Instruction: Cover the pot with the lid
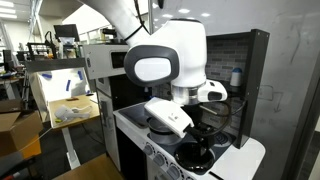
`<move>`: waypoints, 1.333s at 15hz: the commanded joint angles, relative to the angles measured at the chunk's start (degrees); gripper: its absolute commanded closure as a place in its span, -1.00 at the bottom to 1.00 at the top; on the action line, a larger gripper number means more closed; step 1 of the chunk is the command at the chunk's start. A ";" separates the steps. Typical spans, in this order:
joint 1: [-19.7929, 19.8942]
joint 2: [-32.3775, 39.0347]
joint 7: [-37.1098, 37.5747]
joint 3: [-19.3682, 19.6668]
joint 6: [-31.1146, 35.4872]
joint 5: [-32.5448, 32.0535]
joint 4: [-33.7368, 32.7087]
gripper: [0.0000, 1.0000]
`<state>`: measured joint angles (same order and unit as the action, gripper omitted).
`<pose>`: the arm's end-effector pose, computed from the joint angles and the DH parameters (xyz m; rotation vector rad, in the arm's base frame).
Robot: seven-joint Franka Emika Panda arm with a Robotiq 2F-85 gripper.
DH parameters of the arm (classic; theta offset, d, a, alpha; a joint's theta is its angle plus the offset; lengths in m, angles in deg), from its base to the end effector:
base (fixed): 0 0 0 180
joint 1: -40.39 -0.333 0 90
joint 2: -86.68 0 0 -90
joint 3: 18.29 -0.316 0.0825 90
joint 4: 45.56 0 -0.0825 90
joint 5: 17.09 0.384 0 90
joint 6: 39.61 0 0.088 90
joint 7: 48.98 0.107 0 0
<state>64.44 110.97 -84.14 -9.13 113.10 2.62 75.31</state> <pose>0.4914 -0.3318 0.2273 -3.0920 0.3767 -0.2853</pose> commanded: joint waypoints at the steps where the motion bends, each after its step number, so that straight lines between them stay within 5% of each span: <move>1: 1.09 0.33 2.51 -0.96 3.64 -2.69 0.78 -1.00; 20: 2.33 3.00 6.34 -2.93 6.23 -7.41 -0.44 -1.00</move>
<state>65.02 113.06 -79.00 -10.41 118.16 -3.37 75.88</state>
